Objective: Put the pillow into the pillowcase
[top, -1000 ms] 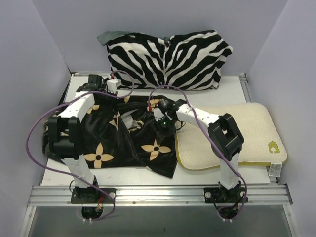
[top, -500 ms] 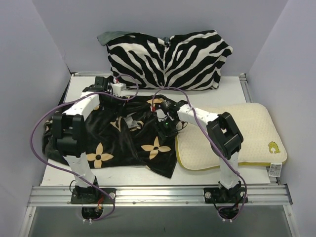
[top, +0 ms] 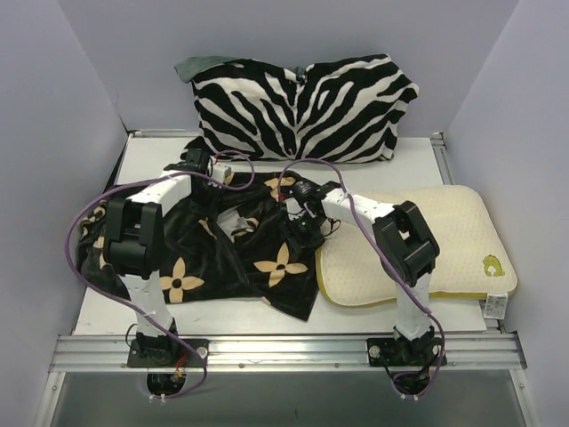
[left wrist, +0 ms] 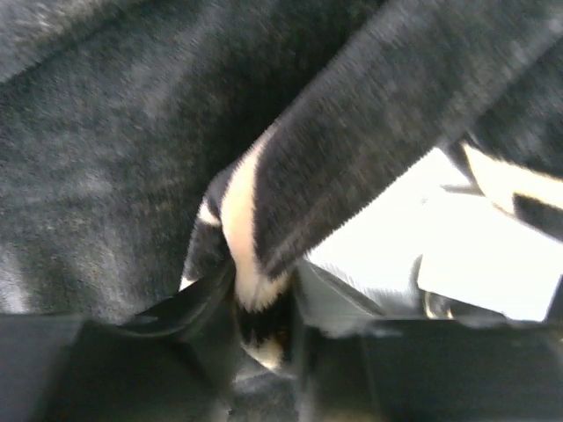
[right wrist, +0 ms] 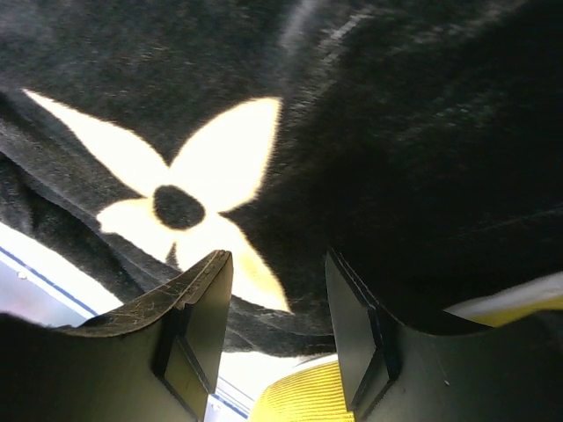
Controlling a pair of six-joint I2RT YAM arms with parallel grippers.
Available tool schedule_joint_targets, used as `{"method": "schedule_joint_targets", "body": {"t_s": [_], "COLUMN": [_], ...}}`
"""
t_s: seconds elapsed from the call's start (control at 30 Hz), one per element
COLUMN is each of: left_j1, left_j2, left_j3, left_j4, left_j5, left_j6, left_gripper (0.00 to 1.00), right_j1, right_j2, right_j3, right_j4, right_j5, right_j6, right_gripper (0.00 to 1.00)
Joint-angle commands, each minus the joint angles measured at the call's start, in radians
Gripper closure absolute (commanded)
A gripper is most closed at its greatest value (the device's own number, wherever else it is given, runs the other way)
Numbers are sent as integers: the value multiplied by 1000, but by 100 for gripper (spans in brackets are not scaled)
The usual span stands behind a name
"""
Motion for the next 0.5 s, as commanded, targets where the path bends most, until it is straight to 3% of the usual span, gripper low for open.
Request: {"method": "schedule_joint_targets", "body": {"t_s": [0.0,0.1,0.17,0.2,0.23,0.3,0.47], "left_j1": [24,28,28,30,31,31,28], "left_j2": [-111,-194,-223,-240,-246,-259,-274], "left_j3": [-5,-20,-28,-29,-31,-38,-48], "left_j4": [-40,-97,-120,-153,-169,-194,-238], "left_j5": [90,210,260,284,304,351,416], "left_j6": [33,91,109,135,145,160,209], "left_gripper": [69,87,100,100,100,100,100], "right_j1": [-18,-34,-64,-81,-116,-156,-268], "right_j2": [-42,-85,-134,-195,-229,-300,-444], "right_j3": [-14,6,36,73,98,132,225], "right_j4": [-30,-40,-95,-121,-179,-229,-471], "right_j5": [45,43,17,10,2,-1,54], "right_j6": [-14,-33,-65,-120,-151,-229,-640], "right_gripper": [53,52,46,40,23,0,0]}}
